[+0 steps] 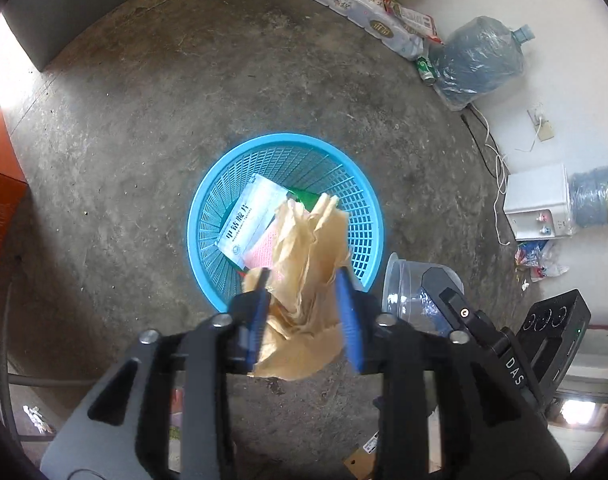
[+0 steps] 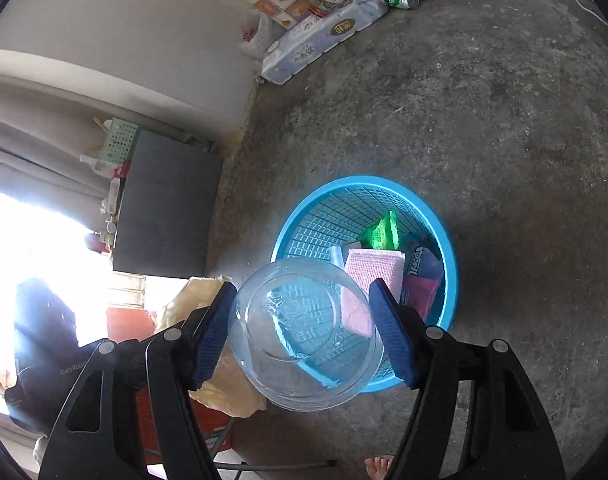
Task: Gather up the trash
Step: 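Open the left gripper to drop the beige paper while the right gripper releases the clear lid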
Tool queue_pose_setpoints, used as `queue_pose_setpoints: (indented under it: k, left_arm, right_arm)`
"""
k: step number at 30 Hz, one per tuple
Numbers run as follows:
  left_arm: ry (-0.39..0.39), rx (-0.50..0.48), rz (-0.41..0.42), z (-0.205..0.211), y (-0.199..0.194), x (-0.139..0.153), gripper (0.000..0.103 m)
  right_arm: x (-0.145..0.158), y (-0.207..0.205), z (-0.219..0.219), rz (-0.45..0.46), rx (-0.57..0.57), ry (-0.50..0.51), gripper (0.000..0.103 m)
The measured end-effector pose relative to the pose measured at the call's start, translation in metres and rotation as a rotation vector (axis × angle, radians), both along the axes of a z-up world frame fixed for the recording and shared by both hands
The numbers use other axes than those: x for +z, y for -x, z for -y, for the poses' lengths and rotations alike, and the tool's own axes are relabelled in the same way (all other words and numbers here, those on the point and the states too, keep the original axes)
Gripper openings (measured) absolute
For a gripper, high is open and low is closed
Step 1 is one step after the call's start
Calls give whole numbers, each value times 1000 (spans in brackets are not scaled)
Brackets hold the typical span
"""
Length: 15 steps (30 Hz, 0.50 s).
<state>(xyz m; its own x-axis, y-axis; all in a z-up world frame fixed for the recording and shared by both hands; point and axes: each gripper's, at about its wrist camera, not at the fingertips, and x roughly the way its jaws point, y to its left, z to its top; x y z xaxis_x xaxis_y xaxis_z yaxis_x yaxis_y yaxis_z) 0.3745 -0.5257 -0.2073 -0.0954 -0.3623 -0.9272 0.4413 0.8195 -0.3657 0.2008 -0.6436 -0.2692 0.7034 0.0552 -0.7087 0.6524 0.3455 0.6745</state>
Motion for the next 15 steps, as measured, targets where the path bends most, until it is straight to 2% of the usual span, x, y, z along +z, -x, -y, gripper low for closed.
queue_pose_setpoints:
  k: [1, 4, 6, 9, 15]
  left_arm:
    - [4, 30, -8, -2, -4, -5, 60]
    - [27, 86, -33, -12, -10, -12, 60]
    - [34, 83, -26, -18, -11, -10, 60]
    - [34, 78, 30, -29, -14, 3, 60]
    - [97, 91, 82, -61, -15, 43, 60]
  right_arm:
    - [-7, -5, 3, -8, 4, -4, 75]
    - [-28, -14, 10, -52, 8, -37, 75]
    - [-32, -13, 11, -56, 11, -40, 75]
    - [-32, -8, 7, -60, 14, -21, 75]
    - [-16, 8, -2, -40, 20, 4, 75]
